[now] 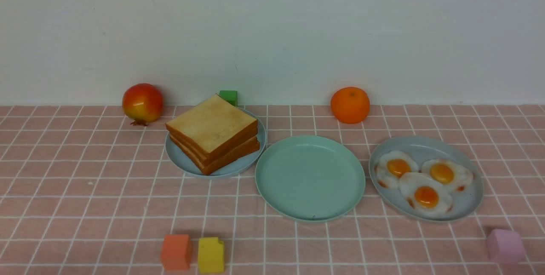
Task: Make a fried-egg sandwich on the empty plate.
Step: Use the left arm to grab a slice of bread
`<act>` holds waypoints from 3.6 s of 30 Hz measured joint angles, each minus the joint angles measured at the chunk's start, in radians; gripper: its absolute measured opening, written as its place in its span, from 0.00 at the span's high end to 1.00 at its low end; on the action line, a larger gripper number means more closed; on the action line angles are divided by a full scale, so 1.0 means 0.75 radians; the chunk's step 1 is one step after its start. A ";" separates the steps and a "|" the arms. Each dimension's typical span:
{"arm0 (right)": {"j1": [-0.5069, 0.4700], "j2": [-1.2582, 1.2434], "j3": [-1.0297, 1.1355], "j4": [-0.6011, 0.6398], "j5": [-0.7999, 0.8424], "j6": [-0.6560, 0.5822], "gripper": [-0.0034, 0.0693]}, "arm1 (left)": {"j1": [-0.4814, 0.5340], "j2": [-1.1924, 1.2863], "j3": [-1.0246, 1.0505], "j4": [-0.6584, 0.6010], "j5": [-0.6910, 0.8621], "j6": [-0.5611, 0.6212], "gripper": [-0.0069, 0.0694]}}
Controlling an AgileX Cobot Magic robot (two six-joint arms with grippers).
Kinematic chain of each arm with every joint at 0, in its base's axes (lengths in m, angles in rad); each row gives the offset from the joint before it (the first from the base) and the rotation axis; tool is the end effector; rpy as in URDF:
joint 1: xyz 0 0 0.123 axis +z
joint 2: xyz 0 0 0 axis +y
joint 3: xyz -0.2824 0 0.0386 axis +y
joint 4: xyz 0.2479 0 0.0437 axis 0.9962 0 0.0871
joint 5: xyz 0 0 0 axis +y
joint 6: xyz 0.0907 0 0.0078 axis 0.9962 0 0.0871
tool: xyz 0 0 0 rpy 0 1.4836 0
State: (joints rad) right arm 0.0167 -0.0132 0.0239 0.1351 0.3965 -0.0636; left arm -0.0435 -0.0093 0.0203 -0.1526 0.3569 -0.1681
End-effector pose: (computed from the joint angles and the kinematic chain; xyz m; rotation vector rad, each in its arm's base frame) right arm 0.0517 0.0056 0.1705 0.0063 1.8884 0.1023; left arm 0.0528 -0.0072 0.1750 -0.2109 1.8456 -0.2961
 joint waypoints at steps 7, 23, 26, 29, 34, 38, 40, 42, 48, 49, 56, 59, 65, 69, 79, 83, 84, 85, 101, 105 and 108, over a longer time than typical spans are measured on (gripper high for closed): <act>0.000 0.000 0.000 0.000 0.000 0.000 0.62 | 0.000 0.000 0.000 0.000 0.000 0.000 0.59; 0.000 0.000 0.000 0.000 0.000 0.000 0.62 | 0.000 0.000 0.000 0.000 0.000 0.000 0.59; 0.000 0.000 0.000 0.000 0.000 0.000 0.62 | 0.000 0.000 0.000 -0.001 -0.013 -0.003 0.59; 0.000 0.000 0.000 0.000 0.000 0.000 0.62 | 0.000 0.000 0.008 -0.090 -0.074 -0.048 0.59; 0.000 0.000 0.000 0.000 0.000 0.000 0.62 | 0.000 0.000 0.011 -0.400 -0.228 -0.226 0.59; 0.000 0.000 0.000 0.000 0.000 0.000 0.62 | 0.000 0.000 0.012 -0.644 -0.371 -0.302 0.59; 0.000 0.000 0.000 0.000 0.000 0.000 0.62 | 0.000 0.000 0.001 -0.698 -0.391 -0.309 0.61; 0.000 0.000 0.000 0.000 0.000 0.000 0.62 | 0.000 0.000 -0.057 -0.716 -0.322 -0.291 0.67; 0.000 0.000 0.000 0.000 0.000 0.000 0.62 | 0.000 0.311 -0.478 -0.682 0.145 0.049 0.89; 0.000 0.000 0.000 0.000 0.000 0.000 0.62 | 0.000 0.330 -0.511 -0.678 0.186 0.065 0.89; 0.000 0.000 0.000 0.000 0.000 0.000 0.62 | -0.025 0.982 -0.994 -0.634 0.674 0.541 0.89; 0.000 0.000 0.000 0.000 0.000 0.000 0.62 | -0.136 1.165 -1.094 -0.559 0.679 0.573 0.89; 0.000 0.000 0.000 0.000 0.000 0.000 0.62 | -0.477 1.511 -1.269 -0.229 0.638 0.450 0.89; 0.000 0.000 0.000 -0.001 0.000 0.000 0.62 | -0.548 1.676 -1.398 -0.085 0.556 0.381 0.89; 0.000 0.000 0.000 -0.005 0.000 0.000 0.62 | -0.549 1.917 -1.638 0.000 0.576 0.347 0.89; 0.000 0.000 0.001 0.130 -0.021 0.085 0.62 | -0.549 1.921 -1.638 0.005 0.604 0.346 0.89; 0.000 0.000 0.005 0.220 -0.043 0.147 0.62 | -0.549 1.921 -1.638 0.005 0.611 0.342 0.89; 0.000 0.000 0.005 0.354 -0.087 0.222 0.62 | -0.549 1.923 -1.638 0.005 0.620 0.328 0.89; 0.052 0.386 -0.784 0.539 0.564 -0.027 0.85 | -0.551 2.326 -1.997 0.175 0.622 0.250 0.89; 0.065 0.596 -1.067 0.349 0.934 -0.074 0.94 | -0.551 2.458 -2.102 0.281 0.621 0.233 0.89; 0.134 0.705 -1.191 0.256 1.018 -0.080 0.95 | -0.551 2.572 -2.181 0.359 0.605 0.224 0.82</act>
State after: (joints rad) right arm 0.1168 0.5153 -0.8695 0.3271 1.1603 -0.1237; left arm -0.4566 1.9200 -1.6154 0.1169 0.8105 0.0000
